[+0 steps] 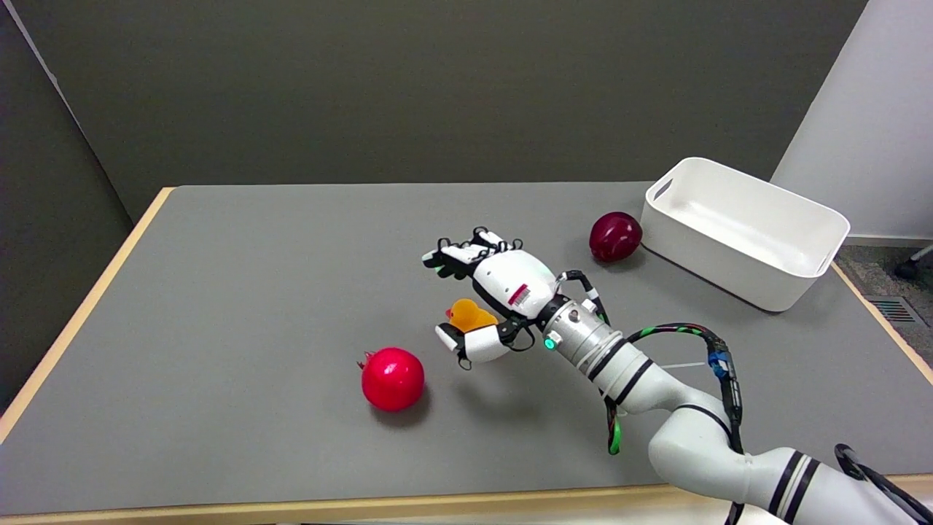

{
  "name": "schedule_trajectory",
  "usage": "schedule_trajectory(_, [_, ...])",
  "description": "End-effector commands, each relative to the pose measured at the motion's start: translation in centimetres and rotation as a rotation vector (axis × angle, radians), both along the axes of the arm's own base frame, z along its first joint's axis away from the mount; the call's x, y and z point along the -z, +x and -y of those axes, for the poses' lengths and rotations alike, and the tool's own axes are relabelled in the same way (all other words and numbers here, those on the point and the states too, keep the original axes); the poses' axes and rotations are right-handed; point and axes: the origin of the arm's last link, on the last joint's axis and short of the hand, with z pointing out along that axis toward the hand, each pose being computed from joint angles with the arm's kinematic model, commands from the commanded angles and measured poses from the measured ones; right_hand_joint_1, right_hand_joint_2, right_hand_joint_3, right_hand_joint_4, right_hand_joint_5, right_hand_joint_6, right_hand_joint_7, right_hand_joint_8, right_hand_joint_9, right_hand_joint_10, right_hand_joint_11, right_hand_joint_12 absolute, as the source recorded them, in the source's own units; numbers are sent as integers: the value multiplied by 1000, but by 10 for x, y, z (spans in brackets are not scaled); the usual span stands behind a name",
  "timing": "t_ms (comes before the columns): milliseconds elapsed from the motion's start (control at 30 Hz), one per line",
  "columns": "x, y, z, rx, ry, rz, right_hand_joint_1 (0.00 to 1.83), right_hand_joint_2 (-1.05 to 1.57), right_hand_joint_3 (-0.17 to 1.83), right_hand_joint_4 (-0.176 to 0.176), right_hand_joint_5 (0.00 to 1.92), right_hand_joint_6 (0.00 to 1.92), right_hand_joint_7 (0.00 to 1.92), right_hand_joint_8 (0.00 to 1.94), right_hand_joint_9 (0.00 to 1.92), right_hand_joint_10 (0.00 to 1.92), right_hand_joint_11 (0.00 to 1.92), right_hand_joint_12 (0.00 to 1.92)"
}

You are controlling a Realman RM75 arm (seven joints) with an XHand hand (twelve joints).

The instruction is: Pick up the yellow duck.

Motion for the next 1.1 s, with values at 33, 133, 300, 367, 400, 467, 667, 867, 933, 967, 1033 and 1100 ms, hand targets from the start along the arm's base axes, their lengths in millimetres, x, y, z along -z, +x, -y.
schedule_trajectory(33, [-36,-23,17,84,-105,-8,757,638,931,-32,269,503,482,586,420,1081,49,1252])
schedule_trajectory(133, [-39,-28,18,99,-115,-6,762,637,933,-30,267,500,479,579,420,1079,53,1254])
schedule_trajectory(300, [-42,-33,21,111,-123,-17,762,637,937,-26,262,491,475,573,419,1076,55,1255])
schedule_trajectory(367, [-44,-36,21,120,-129,-14,763,638,938,-26,261,491,475,571,419,1074,56,1256])
schedule_trajectory(400, [-45,-37,21,129,-136,-6,763,638,938,-26,261,490,475,571,419,1073,56,1256])
schedule_trajectory(467, [-46,-40,20,139,-140,1,763,638,938,-25,261,490,474,571,420,1073,56,1256])
schedule_trajectory(667, [-44,-48,17,161,-134,-2,764,638,939,-25,262,492,475,570,420,1072,57,1256])
schedule_trajectory(867, [-41,-48,13,157,-126,3,765,638,938,-27,266,498,475,570,421,1069,56,1255])
schedule_trajectory(933, [-38,-46,13,151,-118,8,766,639,937,-30,273,509,476,571,421,1069,57,1255])
schedule_trajectory(967, [-35,-45,12,148,-110,11,767,639,937,-31,278,517,478,574,421,1069,57,1254])
schedule_trajectory(1033, [-32,-44,10,146,-100,10,767,640,935,-32,287,531,484,581,423,1069,58,1253])
schedule_trajectory(1100, [-27,-43,9,142,-88,13,768,642,932,-34,295,541,489,587,426,1073,59,1252])
